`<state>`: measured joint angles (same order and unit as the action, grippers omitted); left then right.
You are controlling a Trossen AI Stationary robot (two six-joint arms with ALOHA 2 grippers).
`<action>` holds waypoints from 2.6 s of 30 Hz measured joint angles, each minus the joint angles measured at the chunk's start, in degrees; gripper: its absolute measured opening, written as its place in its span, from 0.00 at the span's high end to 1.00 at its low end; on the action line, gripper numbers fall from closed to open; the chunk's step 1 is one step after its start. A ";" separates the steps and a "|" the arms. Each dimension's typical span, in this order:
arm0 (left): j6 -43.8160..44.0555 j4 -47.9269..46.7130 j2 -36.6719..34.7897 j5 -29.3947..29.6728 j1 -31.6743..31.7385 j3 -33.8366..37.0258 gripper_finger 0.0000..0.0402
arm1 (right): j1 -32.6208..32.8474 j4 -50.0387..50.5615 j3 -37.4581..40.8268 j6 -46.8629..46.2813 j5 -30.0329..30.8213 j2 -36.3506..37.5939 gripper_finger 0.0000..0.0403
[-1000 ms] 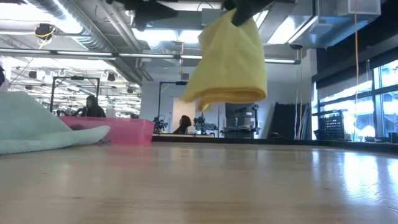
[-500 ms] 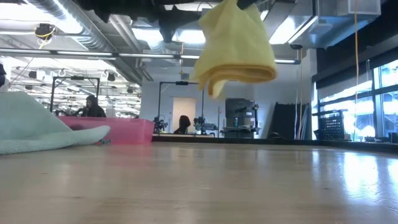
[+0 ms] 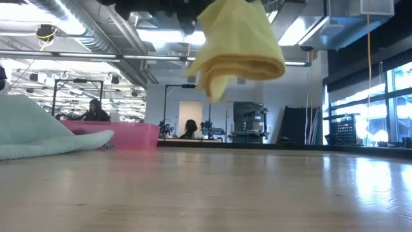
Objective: Fold microfiber towels
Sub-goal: Put the folded right yellow microfiber towel into the pink bin
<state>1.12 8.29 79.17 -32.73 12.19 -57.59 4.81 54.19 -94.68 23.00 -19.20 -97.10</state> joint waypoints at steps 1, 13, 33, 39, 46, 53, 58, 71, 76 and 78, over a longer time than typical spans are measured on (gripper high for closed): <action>-0.11 -0.33 1.38 -1.01 -0.01 -0.75 0.53 | 0.10 0.05 -0.38 0.00 0.02 -0.22 1.00; 1.63 1.78 6.67 -11.77 -1.14 -3.82 0.53 | 0.77 1.84 -3.84 -0.52 1.46 -0.77 0.99; -7.46 -3.81 9.23 5.32 -9.96 -5.44 0.53 | 1.81 0.77 -3.84 -1.87 2.57 -0.77 0.99; -10.71 -4.99 9.10 10.50 -10.93 -5.44 0.53 | 1.92 0.69 -3.80 -1.28 2.64 -0.81 0.99; -10.81 -5.57 10.99 10.83 -10.88 -5.48 0.53 | 1.92 -0.23 -3.80 -0.38 2.62 -0.81 0.99; -8.45 -0.80 13.52 12.52 -12.37 -5.41 0.53 | 1.94 -0.51 -3.80 -0.22 2.60 -0.81 0.99; -7.55 -0.86 13.41 14.50 -13.16 -5.39 0.54 | 1.94 -0.13 -3.80 -0.22 2.60 -0.81 0.99; 12.72 -1.39 12.95 14.41 -14.05 -5.39 0.99 | 1.85 -0.34 -3.80 -1.30 3.06 -0.81 0.96; 13.97 -4.78 12.09 14.65 -15.03 -5.39 1.00 | 1.59 -0.43 -3.80 -0.66 4.40 -0.81 0.95; 13.84 -8.69 10.85 15.99 -14.99 -5.39 1.00 | 1.18 -0.38 -3.80 -0.76 6.76 -0.81 0.94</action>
<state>14.96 -0.40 90.02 -16.74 -2.81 -62.98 5.99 53.82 -98.48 22.24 -12.44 -97.91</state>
